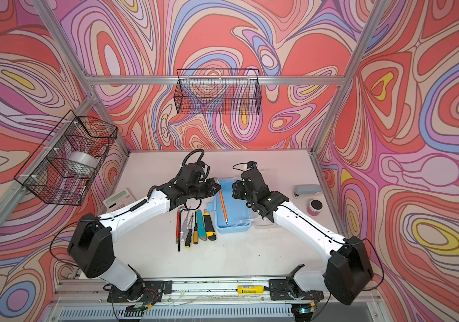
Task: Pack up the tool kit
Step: 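Lift the orange hex key with the left gripper and carry it over the blue box, then lower the orange hex key into the box, release, and return the left gripper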
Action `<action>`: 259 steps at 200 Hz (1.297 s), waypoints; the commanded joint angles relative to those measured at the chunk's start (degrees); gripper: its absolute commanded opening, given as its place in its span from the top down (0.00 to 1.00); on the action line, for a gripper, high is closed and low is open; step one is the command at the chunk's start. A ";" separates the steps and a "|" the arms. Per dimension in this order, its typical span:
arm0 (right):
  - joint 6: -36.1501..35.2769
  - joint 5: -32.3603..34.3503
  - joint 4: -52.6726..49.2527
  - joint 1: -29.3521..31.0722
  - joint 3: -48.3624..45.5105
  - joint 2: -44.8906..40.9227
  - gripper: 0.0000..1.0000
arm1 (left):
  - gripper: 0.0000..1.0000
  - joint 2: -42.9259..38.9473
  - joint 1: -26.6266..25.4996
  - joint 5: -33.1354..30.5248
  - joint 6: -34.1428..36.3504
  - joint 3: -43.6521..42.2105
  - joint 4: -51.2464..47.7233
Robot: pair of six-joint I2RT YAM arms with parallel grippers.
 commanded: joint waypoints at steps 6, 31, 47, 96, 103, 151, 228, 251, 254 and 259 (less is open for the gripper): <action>-0.28 1.05 -0.78 -0.50 -1.62 -1.34 0.62 | 1.00 5.11 -1.37 -0.81 -0.58 4.73 1.54; -0.33 0.53 -1.00 -0.57 -1.80 -0.83 0.62 | 1.00 10.76 -1.64 -0.21 -0.56 7.91 -0.82; -0.36 0.06 -0.83 -0.66 -2.05 -0.63 0.62 | 1.00 13.27 -1.66 -0.16 -0.15 8.90 -1.30; -0.26 -0.76 -0.33 -0.93 -2.76 0.00 0.62 | 1.00 20.11 -1.71 -2.12 5.80 17.11 -12.91; -0.27 -0.91 -0.28 -0.99 -2.77 0.22 0.62 | 1.00 21.15 -1.64 -2.22 6.46 18.45 -14.46; -0.13 -1.54 0.42 -1.10 -2.63 1.44 0.62 | 1.00 24.39 -1.70 -0.78 5.77 20.06 -14.69; -0.58 -2.56 0.93 -1.10 -2.53 2.04 0.62 | 0.86 24.41 -1.62 1.89 5.06 19.44 -11.43; -1.12 -3.14 0.82 -1.09 -1.93 2.50 0.62 | 0.74 23.98 -1.65 1.99 5.47 19.58 -11.41; -1.20 -3.19 0.73 -1.10 -1.85 2.59 0.62 | 0.73 23.86 -1.66 2.01 5.57 19.46 -11.32; -1.34 -3.44 0.69 -1.11 -1.66 2.83 0.62 | 0.70 23.64 -1.66 2.00 5.59 19.36 -11.08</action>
